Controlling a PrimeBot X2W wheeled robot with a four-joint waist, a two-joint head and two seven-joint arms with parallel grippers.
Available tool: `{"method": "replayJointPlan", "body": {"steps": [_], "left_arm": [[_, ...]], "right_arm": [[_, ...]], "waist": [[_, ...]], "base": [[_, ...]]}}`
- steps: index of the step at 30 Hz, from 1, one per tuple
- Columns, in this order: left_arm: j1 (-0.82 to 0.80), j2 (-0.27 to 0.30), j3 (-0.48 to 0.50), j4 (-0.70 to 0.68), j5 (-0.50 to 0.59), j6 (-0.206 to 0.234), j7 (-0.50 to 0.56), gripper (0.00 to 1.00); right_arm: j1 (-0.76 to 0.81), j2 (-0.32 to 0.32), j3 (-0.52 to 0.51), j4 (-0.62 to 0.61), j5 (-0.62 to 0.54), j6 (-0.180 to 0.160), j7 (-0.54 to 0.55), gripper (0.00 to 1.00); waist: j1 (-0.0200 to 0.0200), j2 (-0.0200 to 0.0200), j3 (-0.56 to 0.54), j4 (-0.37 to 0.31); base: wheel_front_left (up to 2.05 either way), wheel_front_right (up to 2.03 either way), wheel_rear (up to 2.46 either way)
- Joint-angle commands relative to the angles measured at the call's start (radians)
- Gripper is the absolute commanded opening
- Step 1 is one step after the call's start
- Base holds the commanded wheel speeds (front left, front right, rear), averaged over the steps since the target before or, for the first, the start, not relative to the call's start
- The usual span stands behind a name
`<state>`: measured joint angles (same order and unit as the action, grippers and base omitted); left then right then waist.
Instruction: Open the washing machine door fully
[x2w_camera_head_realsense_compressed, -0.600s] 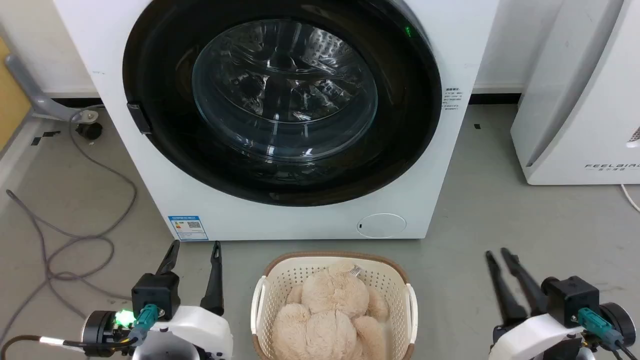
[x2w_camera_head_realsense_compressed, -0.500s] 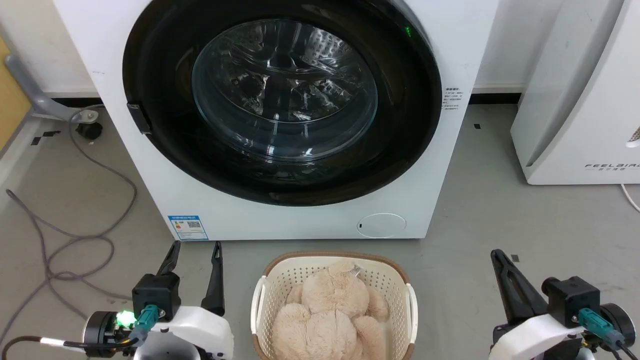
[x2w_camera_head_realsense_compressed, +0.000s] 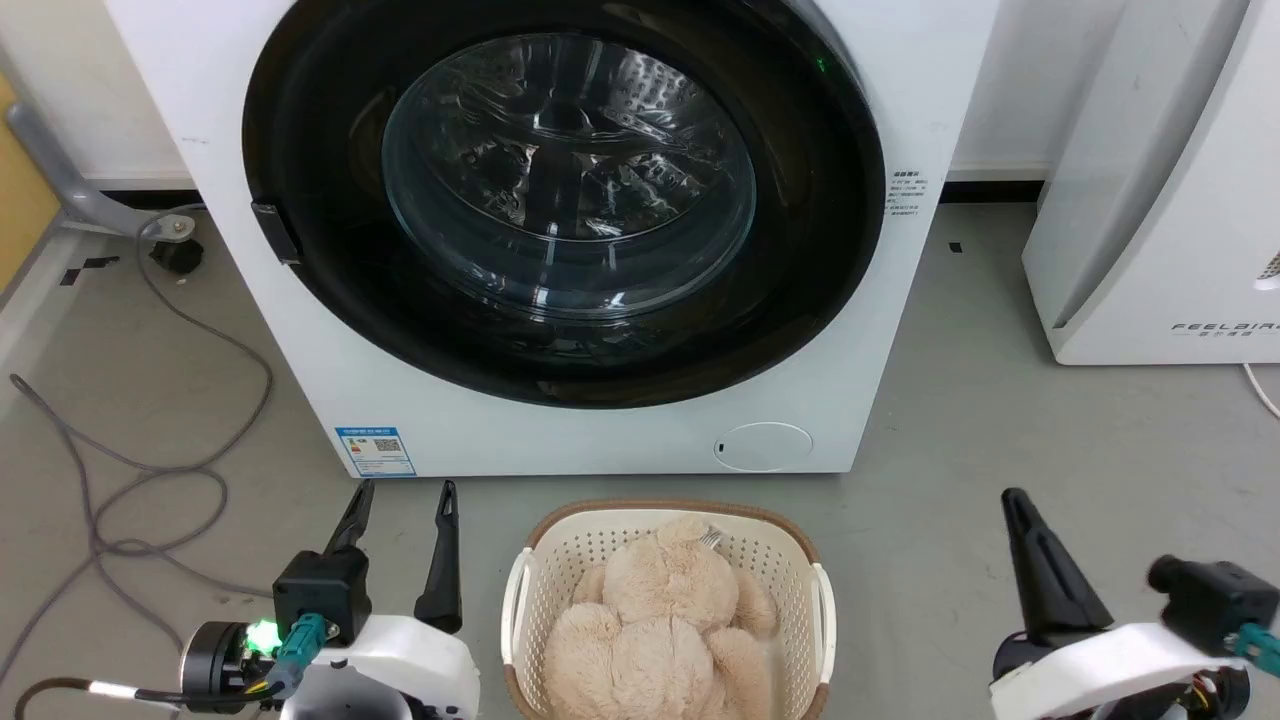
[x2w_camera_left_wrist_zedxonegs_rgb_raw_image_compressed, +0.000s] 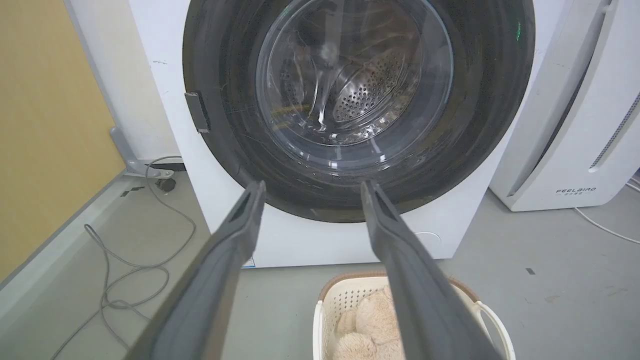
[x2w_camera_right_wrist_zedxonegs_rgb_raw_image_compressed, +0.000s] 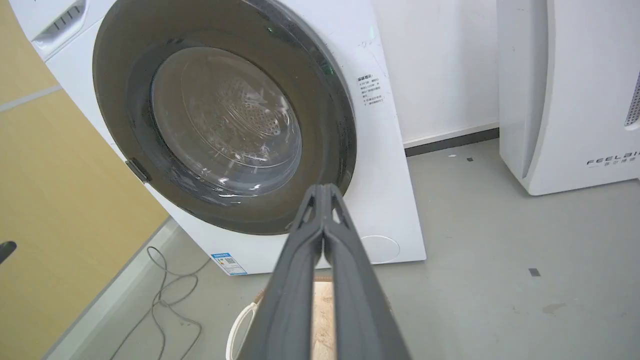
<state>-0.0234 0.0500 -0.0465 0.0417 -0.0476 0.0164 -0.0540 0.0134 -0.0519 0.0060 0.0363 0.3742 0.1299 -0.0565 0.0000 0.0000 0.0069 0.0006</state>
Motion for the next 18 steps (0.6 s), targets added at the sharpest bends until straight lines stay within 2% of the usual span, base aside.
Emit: {"method": "replayJointPlan", "body": {"steps": [1,7,18], "left_arm": [[-0.015,0.001,-0.002,0.006,-0.006,0.008,-0.01,1.0],[-0.021,0.002,-0.009,0.011,-0.017,0.013,-0.023,1.0],[-0.035,0.005,-0.025,0.017,-0.038,0.024,-0.046,1.0]], "right_arm": [[-0.018,0.001,-0.004,0.004,0.055,0.0,-0.011,0.0],[-0.045,0.001,-0.033,0.012,0.236,0.0,-0.023,0.0],[-0.149,0.0,-0.067,0.062,0.441,0.0,-0.046,0.0]], "waist": [[0.0,0.0,0.001,0.0],[0.0,0.0,0.005,0.001],[0.0,0.0,0.019,0.002]], "base": [[0.0,0.0,0.0],[0.0,0.0,0.0],[0.0,0.0,0.0]]}}
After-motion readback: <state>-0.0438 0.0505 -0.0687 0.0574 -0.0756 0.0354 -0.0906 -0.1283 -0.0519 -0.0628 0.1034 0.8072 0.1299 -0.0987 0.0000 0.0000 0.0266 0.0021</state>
